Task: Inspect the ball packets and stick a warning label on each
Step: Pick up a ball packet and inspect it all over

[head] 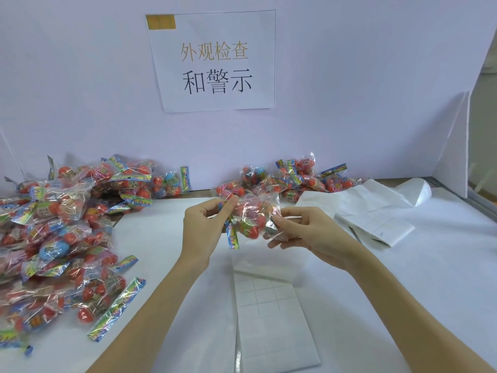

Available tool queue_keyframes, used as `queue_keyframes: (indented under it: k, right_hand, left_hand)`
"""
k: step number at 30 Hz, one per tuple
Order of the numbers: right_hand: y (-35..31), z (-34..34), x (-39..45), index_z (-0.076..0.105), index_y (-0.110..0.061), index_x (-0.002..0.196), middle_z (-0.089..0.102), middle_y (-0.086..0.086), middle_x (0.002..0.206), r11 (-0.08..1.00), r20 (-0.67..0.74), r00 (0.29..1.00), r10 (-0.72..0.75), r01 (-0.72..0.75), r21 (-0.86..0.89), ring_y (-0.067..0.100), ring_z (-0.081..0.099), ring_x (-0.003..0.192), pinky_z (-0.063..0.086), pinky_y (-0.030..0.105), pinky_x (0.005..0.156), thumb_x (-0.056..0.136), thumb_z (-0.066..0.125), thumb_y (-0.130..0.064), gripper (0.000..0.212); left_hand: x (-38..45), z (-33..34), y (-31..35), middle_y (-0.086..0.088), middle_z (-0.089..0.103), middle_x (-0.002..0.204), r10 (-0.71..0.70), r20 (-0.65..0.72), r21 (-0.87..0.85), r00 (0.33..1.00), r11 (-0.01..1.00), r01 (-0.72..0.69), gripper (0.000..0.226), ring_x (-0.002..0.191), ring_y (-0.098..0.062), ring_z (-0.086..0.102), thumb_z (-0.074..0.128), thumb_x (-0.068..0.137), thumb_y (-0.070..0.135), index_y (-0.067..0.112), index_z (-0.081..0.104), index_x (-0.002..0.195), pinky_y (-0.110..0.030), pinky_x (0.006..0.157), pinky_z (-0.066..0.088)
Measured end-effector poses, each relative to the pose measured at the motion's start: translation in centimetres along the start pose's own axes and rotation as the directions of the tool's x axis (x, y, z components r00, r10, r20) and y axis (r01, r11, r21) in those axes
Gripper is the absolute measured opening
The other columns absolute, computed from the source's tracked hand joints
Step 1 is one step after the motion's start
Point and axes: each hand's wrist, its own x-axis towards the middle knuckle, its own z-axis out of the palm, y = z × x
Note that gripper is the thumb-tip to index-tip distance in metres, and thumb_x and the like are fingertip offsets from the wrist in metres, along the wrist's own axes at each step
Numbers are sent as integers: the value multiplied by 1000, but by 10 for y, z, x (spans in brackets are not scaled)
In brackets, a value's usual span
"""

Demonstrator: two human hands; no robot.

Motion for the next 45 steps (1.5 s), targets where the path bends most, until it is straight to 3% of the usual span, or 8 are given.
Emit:
queue_keyframes:
  k: [13, 16, 20, 27, 31, 34, 39, 45]
  right_hand:
    - [6, -2, 7, 77, -12, 107, 77, 15, 83, 995, -193, 976, -100, 95, -36, 25, 77, 74, 58, 23, 65, 98, 71, -15, 11]
    - [8, -4, 6, 79, -19, 110, 80, 14, 91, 993, -218, 969, -118, 113, -39, 28, 79, 83, 59, 23, 70, 98, 72, -12, 16]
    - [7, -9, 6, 83, -25, 106, 80, 11, 106, 991, -272, 954, -129, 134, -1, 25, 78, 96, 60, 22, 81, 100, 64, -1, 31]
    - [8, -2, 13, 66, -7, 128, 74, 4, 122, 852, -234, 970, 64, 69, 519, 6, 73, 106, 57, 19, 91, 94, 68, -29, 41]
    - [12, -4, 13, 63, 5, 132, 73, 17, 126, 876, -288, 954, 81, 70, 478, 10, 72, 102, 56, 19, 96, 92, 73, -6, 42]
    - [14, -5, 12, 70, 3, 122, 77, 14, 117, 895, -262, 962, 82, 45, 444, 11, 74, 101, 57, 17, 90, 90, 74, -1, 33]
    - [14, 3, 12, 82, -4, 102, 79, 9, 107, 888, -170, 982, 85, 3, 460, 11, 74, 92, 57, 17, 86, 86, 74, -18, 22]
    - [13, -2, 12, 69, 6, 102, 71, 13, 93, 928, -261, 953, 151, -46, 369, 15, 72, 80, 60, 19, 77, 96, 69, -8, 15]
  left_hand:
    - [2, -2, -2, 0, 55, 58, -95, 39, -110, 995, 989, 98, 30, 46, -13, 46, 76, 88, 46, 19, 81, 77, -22, 40, 37]
    - [2, -5, -2, -5, 61, 67, -72, 195, -61, 978, 994, 86, 29, 52, -20, 57, 75, 85, 48, 21, 78, 73, -27, 50, 50]
    - [3, -11, 2, -1, 78, 108, 7, 369, -69, 930, 997, 20, 23, 87, -23, 75, 76, 91, 20, 22, 81, 113, -23, 81, 58]
    - [0, -7, -2, 10, 67, 121, 174, 378, 3, 909, 982, -189, 36, 120, -10, 62, 78, 89, 3, 29, 81, 115, -17, 96, 51]
    - [7, -14, -2, -4, 68, 134, 84, 562, -149, 823, 989, 1, 34, 130, -21, 61, 68, 91, 9, 17, 77, 122, -29, 108, 48]
    - [6, -10, -4, -7, 72, 118, -21, 498, -250, 867, 954, 167, 20, 102, -22, 63, 71, 93, 27, 14, 79, 106, -30, 87, 50]
    - [5, -6, -14, -14, 65, 95, 75, 348, -76, 935, 996, -52, 33, 80, -20, 59, 80, 91, 22, 34, 72, 120, -18, 64, 44]
    - [8, -6, -8, -3, 68, 87, 47, 264, -162, 963, 987, -4, 41, 81, -18, 71, 79, 90, 9, 30, 70, 124, -24, 68, 53]
